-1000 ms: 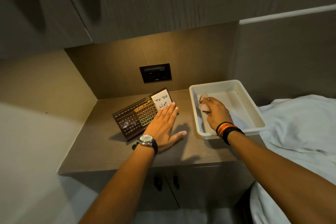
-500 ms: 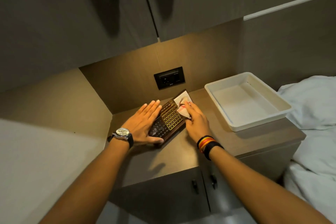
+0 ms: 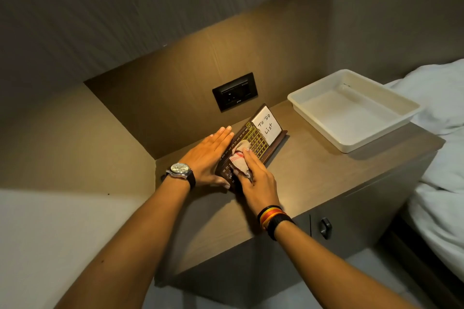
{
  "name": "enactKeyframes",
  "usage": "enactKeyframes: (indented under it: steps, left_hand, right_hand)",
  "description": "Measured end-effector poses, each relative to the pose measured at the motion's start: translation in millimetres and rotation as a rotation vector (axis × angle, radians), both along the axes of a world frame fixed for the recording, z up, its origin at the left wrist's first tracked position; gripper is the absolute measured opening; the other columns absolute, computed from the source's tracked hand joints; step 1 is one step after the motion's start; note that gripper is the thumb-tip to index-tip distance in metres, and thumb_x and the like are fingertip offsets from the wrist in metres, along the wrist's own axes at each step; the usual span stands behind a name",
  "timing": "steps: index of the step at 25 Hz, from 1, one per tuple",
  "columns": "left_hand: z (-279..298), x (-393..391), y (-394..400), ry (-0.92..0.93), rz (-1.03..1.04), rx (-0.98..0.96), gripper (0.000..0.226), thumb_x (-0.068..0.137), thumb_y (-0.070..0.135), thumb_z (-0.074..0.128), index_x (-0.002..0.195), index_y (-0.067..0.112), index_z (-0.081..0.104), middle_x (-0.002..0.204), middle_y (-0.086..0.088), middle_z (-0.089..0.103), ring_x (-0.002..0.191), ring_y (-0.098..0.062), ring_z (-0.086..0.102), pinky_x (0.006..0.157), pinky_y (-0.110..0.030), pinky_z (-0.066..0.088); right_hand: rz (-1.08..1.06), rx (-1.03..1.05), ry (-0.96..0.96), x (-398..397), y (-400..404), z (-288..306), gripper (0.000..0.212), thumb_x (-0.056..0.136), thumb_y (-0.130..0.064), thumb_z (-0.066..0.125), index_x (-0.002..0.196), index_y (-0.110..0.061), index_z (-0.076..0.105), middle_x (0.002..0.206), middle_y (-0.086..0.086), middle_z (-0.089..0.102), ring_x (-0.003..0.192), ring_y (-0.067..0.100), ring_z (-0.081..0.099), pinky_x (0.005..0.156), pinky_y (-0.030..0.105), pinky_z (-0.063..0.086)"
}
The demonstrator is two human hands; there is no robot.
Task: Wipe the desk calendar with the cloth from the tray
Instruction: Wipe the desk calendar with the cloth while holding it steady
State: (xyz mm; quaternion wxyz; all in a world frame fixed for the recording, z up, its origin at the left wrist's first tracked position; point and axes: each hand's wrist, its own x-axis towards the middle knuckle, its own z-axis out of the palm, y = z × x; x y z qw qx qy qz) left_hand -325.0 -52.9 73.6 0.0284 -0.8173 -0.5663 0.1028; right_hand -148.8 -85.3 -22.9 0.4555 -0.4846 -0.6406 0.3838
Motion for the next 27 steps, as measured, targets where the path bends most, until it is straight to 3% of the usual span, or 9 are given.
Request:
enactKeyframes:
  steps: [5,9,11,14,19,23,27]
  left_hand:
    - [-9.4,-1.4,-3.6,-0.141,0.023,0.021,0.146,0.060,0.066,0.086,0.160,0.018,-0.010,0.169,-0.005,-0.014,0.153,-0.017,-0.017,0.121,-0.030,-0.003]
    - [-11.6,0.0,-4.8,-0.226,-0.026,0.028,0.127,0.074,0.044,0.085,0.160,0.011,-0.002,0.169,-0.009,-0.008,0.154,-0.019,-0.013,0.126,-0.044,0.011]
    - [-12.1,2.1,-6.1,-0.245,-0.030,0.032,0.131,0.070,0.045,0.088,0.160,0.011,-0.001,0.169,-0.008,-0.009,0.154,-0.019,-0.013,0.127,-0.038,0.007]
    - [-16.0,3.3,-4.5,-0.263,-0.011,0.023,0.143,0.062,0.049,0.092,0.160,0.014,-0.005,0.168,-0.003,-0.013,0.153,-0.016,-0.015,0.123,-0.026,-0.001]
    - [-18.9,0.8,-3.5,-0.352,-0.014,0.013,0.128,0.072,0.045,0.086,0.160,0.013,-0.001,0.169,-0.007,-0.008,0.154,-0.016,-0.012,0.126,-0.041,0.010]
    - [-22.2,3.8,-4.0,-0.333,0.024,0.034,0.141,0.062,0.053,0.090,0.160,0.016,-0.005,0.168,-0.003,-0.011,0.154,-0.016,-0.014,0.123,-0.027,0.001]
    - [-24.2,5.7,-6.2,-0.390,0.023,0.057,0.123,0.074,0.039,0.085,0.160,0.013,0.001,0.169,-0.008,-0.005,0.154,-0.018,-0.009,0.125,-0.045,0.017]
  right_hand:
    - [-0.057,0.014,-0.057,-21.9,-3.4,-1.9,0.071,0.098,-0.009,0.057,0.160,-0.026,0.026,0.167,0.001,0.027,0.155,0.019,0.019,0.121,0.032,0.020]
    - [0.047,0.176,-0.107,-30.5,-38.0,-19.5,0.089,0.093,0.002,0.055,0.159,-0.042,0.014,0.168,-0.008,0.019,0.155,0.013,0.006,0.121,0.030,0.009]
    - [0.052,0.209,-0.116,-20.7,-34.6,-22.2,0.090,0.092,0.004,0.054,0.159,-0.040,0.014,0.168,-0.007,0.019,0.156,0.017,0.009,0.121,0.032,0.011]
    - [-0.101,0.061,-0.074,-23.3,-3.3,-2.6,0.085,0.090,0.008,0.051,0.160,-0.030,0.022,0.169,-0.001,0.018,0.157,0.021,0.011,0.120,0.035,0.017]
    - [0.083,0.218,-0.101,-25.0,-33.3,-13.7,0.083,0.091,0.007,0.052,0.159,-0.032,0.026,0.168,-0.003,0.024,0.157,0.020,0.014,0.124,0.037,0.016]
    - [-0.065,0.080,-0.092,-15.7,5.6,0.4,0.080,0.089,0.008,0.051,0.158,-0.028,0.030,0.168,0.000,0.024,0.157,0.021,0.015,0.122,0.038,0.020]
    - [0.058,0.176,-0.099,-27.7,-28.5,-9.5,0.085,0.088,0.006,0.051,0.158,-0.036,0.027,0.167,-0.006,0.025,0.156,0.015,0.015,0.124,0.034,0.014]
